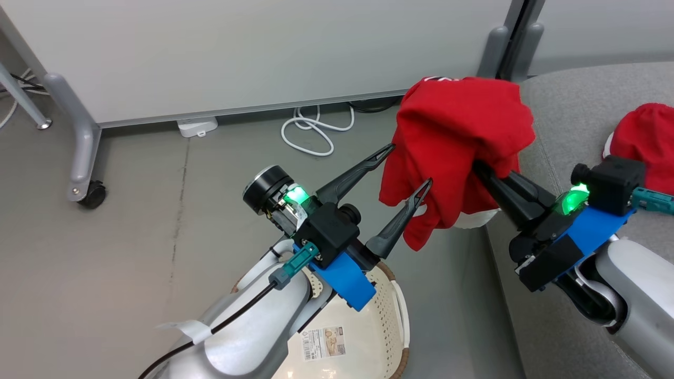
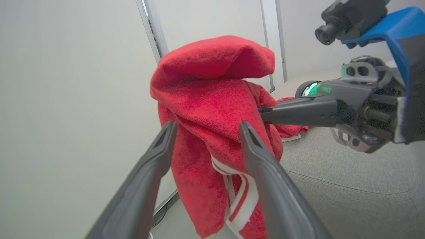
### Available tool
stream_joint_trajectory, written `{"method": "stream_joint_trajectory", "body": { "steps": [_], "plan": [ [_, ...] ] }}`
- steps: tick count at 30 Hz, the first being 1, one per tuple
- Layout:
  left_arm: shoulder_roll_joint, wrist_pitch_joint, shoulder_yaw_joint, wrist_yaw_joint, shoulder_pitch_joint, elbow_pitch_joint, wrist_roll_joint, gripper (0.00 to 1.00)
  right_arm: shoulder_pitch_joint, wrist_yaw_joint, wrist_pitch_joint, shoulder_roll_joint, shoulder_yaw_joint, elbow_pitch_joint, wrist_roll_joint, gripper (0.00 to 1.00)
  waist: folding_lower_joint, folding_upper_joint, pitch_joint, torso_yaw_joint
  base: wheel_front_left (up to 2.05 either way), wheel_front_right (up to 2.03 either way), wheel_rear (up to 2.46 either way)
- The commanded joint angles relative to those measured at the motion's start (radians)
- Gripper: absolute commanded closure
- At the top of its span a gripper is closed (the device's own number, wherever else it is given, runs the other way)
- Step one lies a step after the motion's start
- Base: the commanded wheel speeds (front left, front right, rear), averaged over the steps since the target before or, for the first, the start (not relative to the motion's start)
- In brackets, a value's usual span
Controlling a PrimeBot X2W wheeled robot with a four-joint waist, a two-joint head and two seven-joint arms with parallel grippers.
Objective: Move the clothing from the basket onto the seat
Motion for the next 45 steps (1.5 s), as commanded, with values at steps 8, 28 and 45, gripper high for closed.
{"method": "stream_joint_trajectory", "body": {
  "steps": [8, 28, 45],
  "plan": [
    [0.015, -0.003, 0.010, 0.001, 0.006, -0.002, 0.019, 0.00, 0.107, 0.000, -0.004, 0.019, -0.180, -0.022, -0.070, 1.00, 0.0000, 0.0000, 0.048, -0.098, 0.00, 0.00, 0.00],
    [0.024, -0.003, -0.069, 0.000, -0.030, 0.024, 0.008, 0.00, 0.286, 0.000, -0.004, 0.128, -0.460, -0.062, -0.208, 1.00, 0.0000, 0.0000, 0.103, -0.331, 0.00, 0.00, 0.00],
    [0.029, -0.003, -0.075, -0.001, -0.027, 0.027, 0.003, 0.00, 0.311, 0.000, -0.004, 0.199, -0.620, -0.110, -0.313, 1.00, 0.0000, 0.0000, 0.122, -0.361, 0.00, 0.00, 0.00]
  ]
}}
